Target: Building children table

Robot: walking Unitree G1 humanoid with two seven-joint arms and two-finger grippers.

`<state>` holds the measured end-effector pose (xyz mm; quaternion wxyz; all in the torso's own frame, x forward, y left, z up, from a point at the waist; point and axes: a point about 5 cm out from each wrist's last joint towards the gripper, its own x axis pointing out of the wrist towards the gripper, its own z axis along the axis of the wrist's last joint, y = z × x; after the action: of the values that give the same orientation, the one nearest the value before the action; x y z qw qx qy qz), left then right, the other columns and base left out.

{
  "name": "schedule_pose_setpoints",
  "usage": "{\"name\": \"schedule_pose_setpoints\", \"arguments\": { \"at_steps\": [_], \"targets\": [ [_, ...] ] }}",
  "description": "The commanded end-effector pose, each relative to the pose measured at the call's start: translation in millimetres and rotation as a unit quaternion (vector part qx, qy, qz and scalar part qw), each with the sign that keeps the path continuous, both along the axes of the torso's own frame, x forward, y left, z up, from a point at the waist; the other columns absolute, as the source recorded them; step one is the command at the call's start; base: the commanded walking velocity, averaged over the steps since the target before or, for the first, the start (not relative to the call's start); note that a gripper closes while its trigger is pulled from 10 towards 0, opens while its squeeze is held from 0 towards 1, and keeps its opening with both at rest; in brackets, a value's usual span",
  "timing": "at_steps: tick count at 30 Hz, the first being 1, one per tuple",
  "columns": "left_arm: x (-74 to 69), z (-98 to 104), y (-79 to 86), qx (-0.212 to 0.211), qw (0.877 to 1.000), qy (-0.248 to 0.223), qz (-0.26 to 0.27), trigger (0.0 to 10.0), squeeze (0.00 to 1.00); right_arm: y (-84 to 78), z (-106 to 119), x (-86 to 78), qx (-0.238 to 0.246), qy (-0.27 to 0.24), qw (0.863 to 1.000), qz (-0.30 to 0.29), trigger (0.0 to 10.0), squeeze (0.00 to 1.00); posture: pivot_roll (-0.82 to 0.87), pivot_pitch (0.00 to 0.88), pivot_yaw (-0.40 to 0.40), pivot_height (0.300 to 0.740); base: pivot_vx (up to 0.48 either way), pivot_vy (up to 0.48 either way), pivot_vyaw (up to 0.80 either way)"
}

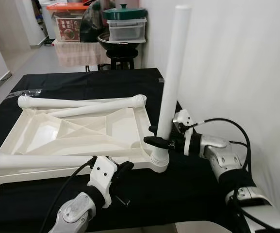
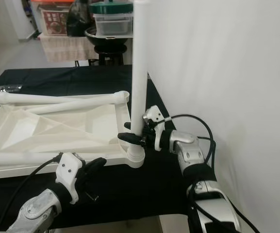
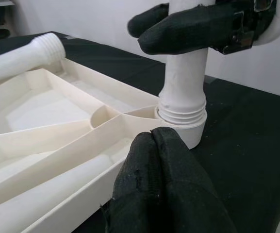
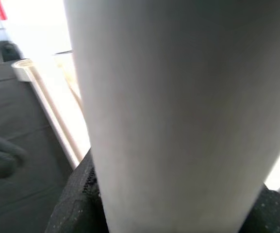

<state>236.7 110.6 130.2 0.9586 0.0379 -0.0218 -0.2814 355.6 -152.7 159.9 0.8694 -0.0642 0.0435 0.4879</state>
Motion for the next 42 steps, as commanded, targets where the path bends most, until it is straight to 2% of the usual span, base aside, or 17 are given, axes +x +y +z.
{"name": "schedule_pose_setpoints", "arguments": {
  "at_steps": [1,4,5,8,11,12,13,15,16,17,18,23,24,25,35,37,42],
  "targets": [
    [-1.8,1.3,1.6,0.005,1.0,-0.007,-0.001,10.0,0.0,-4.9,-27.8,-6.8,-0.049,0.048,0.997,-0.029,0.0,0.0,0.08,0.019,-0.032,0.74,0.0,0.0,0.0],
    [-2.0,2.6,4.5,0.003,1.0,-0.014,0.007,10.0,0.0,26.0,-35.1,-30.5,0.003,0.062,0.949,-0.308,0.0,0.0,0.06,0.036,-0.029,0.74,0.0,0.0,0.0],
    [-0.9,2.9,5.4,0.002,1.0,-0.015,0.009,10.0,0.0,40.3,-33.7,-43.7,0.014,0.058,0.941,-0.333,0.0,0.0,0.04,0.037,-0.009,0.74,0.0,0.0,0.0],
    [1.2,2.1,5.6,0.004,1.0,-0.017,0.008,10.0,0.0,67.0,-34.4,-50.2,-0.024,0.021,0.966,-0.256,0.0,0.0,0.03,0.026,0.001,0.74,0.0,0.0,0.0],
    [2.2,0.9,4.2,-0.001,1.0,-0.012,-0.002,10.0,0.0,58.0,-35.1,-38.9,-0.032,0.024,0.961,-0.273,0.0,0.0,0.04,0.017,-0.007,0.74,0.0,0.0,0.0],
    [2.3,0.5,3.9,-0.004,1.0,-0.01,-0.005,10.0,0.0,54.1,-35.6,-34.3,-0.032,0.03,0.958,-0.282,2.2,0.0,0.05,0.013,-0.015,0.74,0.0,0.0,0.0],
    [2.1,0.3,3.8,-0.006,1.0,-0.01,-0.006,10.0,0.0,51.8,-35.9,-31.6,-0.034,0.034,0.957,-0.288,9.7,0.0,0.05,0.012,-0.015,0.74,0.0,0.0,0.0],
    [2.0,0.2,4.1,-0.008,1.0,-0.011,-0.002,10.0,0.0,50.6,-35.0,-29.6,-0.032,0.034,0.956,-0.289,10.0,0.0,0.05,0.011,-0.015,0.74,0.0,0.0,0.0],
    [2.0,0.2,4.1,-0.008,1.0,-0.011,-0.002,10.0,0.0,50.6,-35.0,-29.6,-0.032,0.034,0.956,-0.289,10.0,0.0,0.05,0.011,-0.015,0.74,0.0,0.0,0.0],
    [1.8,0.1,4.3,-0.008,1.0,-0.012,0.002,10.0,0.0,49.8,-33.6,-28.7,-0.026,0.035,0.959,-0.28,10.0,0.71,0.05,0.01,-0.016,0.74,0.0,0.0,0.0],
    [1.8,0.0,4.6,-0.009,1.0,-0.013,0.006,10.0,0.0,50.0,-31.5,-29.1,-0.021,0.038,0.962,-0.27,10.0,1.0,0.05,0.009,-0.017,0.74,0.0,0.0,0.0],
    [3.4,-0.8,4.3,-0.013,1.0,-0.012,0.009,10.0,0.0,51.6,-10.7,-26.5,0.015,0.009,0.979,-0.205,10.0,1.0,0.05,0.001,-0.022,0.74,0.0,0.0,0.0],
    [4.1,-1.1,3.4,-0.015,1.0,-0.011,0.008,10.0,0.0,50.8,-3.8,-25.8,0.018,-0.015,0.985,-0.169,10.0,0.38,0.06,0.0,-0.027,0.74,0.0,0.0,0.0],
    [4.9,-1.5,2.6,-0.016,1.0,-0.01,0.005,10.0,0.0,49.1,1.0,-23.8,0.017,-0.029,0.992,-0.118,10.0,0.0,0.06,0.0,-0.029,0.74,0.0,0.0,0.0],
    [7.3,-3.2,-0.2,-0.018,1.0,-0.008,0.004,10.0,0.0,37.5,10.7,2.1,-0.032,-0.034,0.999,0.009,10.0,0.0,0.08,0.0,-0.04,0.74,0.0,0.0,0.0],
    [7.8,-3.7,-0.7,-0.018,1.0,-0.008,0.004,10.0,0.0,36.7,15.0,6.4,-0.032,-0.028,0.999,0.032,0.0,0.0,0.07,0.0,-0.043,0.74,0.0,0.0,0.0],
    [8.7,-4.3,-1.4,-0.019,1.0,-0.007,0.003,10.0,0.0,30.5,19.8,12.3,-0.035,-0.015,0.998,0.042,0.0,0.0,0.06,0.0,-0.049,0.74,0.0,0.0,0.0]
  ]
}}
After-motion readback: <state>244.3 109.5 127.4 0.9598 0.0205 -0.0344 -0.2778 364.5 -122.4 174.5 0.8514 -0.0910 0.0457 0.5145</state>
